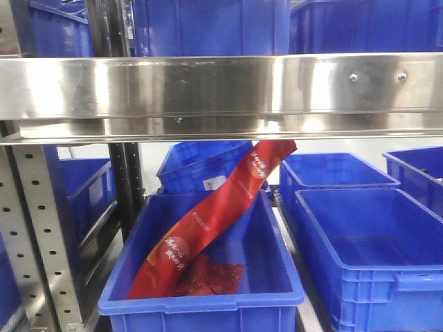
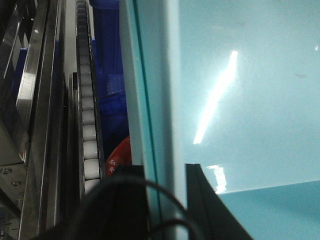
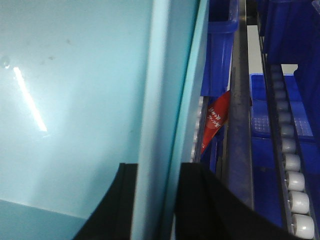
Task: Move two blue bins to right shelf middle
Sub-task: 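Hold the bin while the base approaches the rack with dark blue bins, then raise the held bin and push it onto the upper shelf rollers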
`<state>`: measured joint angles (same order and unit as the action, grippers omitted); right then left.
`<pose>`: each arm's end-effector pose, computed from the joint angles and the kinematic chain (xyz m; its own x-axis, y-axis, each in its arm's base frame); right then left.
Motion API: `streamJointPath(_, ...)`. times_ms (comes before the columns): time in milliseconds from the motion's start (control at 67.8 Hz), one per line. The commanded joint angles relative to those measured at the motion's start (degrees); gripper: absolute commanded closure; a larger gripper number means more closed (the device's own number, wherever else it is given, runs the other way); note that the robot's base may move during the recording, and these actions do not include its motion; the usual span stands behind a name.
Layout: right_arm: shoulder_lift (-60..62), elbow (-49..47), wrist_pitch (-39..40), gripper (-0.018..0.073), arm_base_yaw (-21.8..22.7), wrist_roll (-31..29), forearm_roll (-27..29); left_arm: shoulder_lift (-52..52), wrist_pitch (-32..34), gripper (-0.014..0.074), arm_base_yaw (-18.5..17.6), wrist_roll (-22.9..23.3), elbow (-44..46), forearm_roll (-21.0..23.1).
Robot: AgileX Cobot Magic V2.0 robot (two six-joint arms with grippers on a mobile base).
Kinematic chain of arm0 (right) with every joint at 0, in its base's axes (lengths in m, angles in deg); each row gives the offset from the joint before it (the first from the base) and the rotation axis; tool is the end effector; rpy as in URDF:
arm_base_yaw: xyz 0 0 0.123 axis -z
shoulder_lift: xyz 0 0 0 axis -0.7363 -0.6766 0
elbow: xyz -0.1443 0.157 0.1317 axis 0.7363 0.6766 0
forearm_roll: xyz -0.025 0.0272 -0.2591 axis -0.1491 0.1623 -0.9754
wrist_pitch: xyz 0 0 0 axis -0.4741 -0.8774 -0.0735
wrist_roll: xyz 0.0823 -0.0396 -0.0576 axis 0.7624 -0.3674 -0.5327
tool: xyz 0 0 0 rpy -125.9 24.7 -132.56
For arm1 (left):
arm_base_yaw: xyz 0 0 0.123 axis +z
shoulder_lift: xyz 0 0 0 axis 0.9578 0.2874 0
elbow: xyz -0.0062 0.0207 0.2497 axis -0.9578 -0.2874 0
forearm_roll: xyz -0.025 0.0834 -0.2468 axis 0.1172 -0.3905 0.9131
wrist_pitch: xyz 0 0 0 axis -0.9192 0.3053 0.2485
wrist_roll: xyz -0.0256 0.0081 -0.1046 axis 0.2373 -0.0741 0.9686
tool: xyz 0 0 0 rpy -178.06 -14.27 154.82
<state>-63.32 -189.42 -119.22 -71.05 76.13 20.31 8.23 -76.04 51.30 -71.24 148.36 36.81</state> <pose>0.3201 0.1414 0.4479 -0.4756 0.0054 -0.8797 -0.3231 0.9290 0.1804 0.3089 -0.1235 0.4524 -0.5315 -0.0049 -0.8471 0.2631 0.9496 -0.1706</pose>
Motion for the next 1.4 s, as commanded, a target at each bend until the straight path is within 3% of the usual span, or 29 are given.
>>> streamJointPath(0, 1.5, -1.3, 5.0, 0.0712, 0.0, -1.6, -0.1, -1.3, 5.1, 0.0707, 0.1, 0.0, 1.1, 0.0)
streamJointPath(413, 1.5, -1.3, 6.2, 0.0712, 0.0, -1.6, -0.1, -1.3, 5.3, 0.0707, 0.1, 0.0, 1.1, 0.0)
streamJointPath(590, 1.1, -1.3, 6.7, 0.0712, 0.0, -1.6, -0.1, -1.2, 8.3, 0.0707, 0.1, 0.0, 1.1, -0.3)
streamJointPath(1254, -16.1, -1.3, 9.8, 0.0712, 3.1, -1.6, -0.4, 15.2, 9.2, 0.0707, 0.1, 0.0, 1.1, -5.8)
streamJointPath(1387, -17.6, -1.3, 9.0, 0.0611, 3.1, -1.6, -0.4, 16.2, 8.5, 0.0643, 0.1, 0.0, 1.1, -6.0)
